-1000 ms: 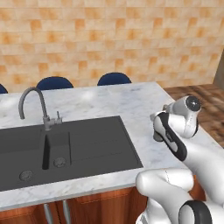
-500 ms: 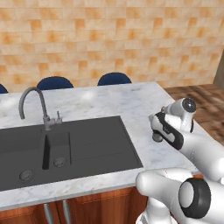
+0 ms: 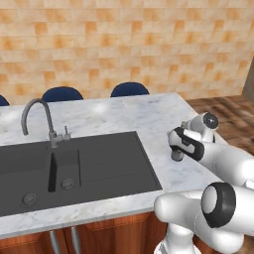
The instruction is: Move the drinks to the dining counter.
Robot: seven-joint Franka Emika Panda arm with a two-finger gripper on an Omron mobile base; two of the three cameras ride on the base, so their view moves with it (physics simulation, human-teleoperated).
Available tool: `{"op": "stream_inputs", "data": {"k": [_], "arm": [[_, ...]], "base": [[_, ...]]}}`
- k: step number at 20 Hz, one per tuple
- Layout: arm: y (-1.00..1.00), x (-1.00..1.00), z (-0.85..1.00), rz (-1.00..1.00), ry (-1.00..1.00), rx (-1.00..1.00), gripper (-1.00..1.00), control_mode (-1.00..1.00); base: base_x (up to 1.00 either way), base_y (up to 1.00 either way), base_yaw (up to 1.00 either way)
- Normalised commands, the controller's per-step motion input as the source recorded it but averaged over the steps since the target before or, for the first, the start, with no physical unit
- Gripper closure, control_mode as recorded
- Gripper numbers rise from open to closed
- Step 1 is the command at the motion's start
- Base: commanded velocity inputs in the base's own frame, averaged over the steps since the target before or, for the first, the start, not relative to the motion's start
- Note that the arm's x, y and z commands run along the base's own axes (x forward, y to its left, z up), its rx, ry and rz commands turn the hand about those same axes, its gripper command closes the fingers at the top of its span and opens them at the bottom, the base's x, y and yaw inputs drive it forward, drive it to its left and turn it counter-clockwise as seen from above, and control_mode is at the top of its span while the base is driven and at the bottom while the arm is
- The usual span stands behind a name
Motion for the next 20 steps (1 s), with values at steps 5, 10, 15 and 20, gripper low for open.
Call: {"op": "stream_inputs", "data": {"k": [5, 10, 15, 20], "arm": [[-0.06, 0.17, -0.21, 0.00, 0.00, 0.00, 1.00, -1.00], [-0.03, 0.08, -0.23, 0.00, 0.00, 0.00, 1.00, -1.00], [0.00, 0.00, -0.10, 0.00, 0.00, 0.00, -1.00, -1.00], [0.00, 0.00, -0.06, 0.00, 0.00, 0.00, -1.00, -1.00]], "base": [[0.00, 0.00, 0.00], [0.00, 0.00, 0.00], [0.00, 0.00, 0.00], [0.00, 0.00, 0.00]]}}
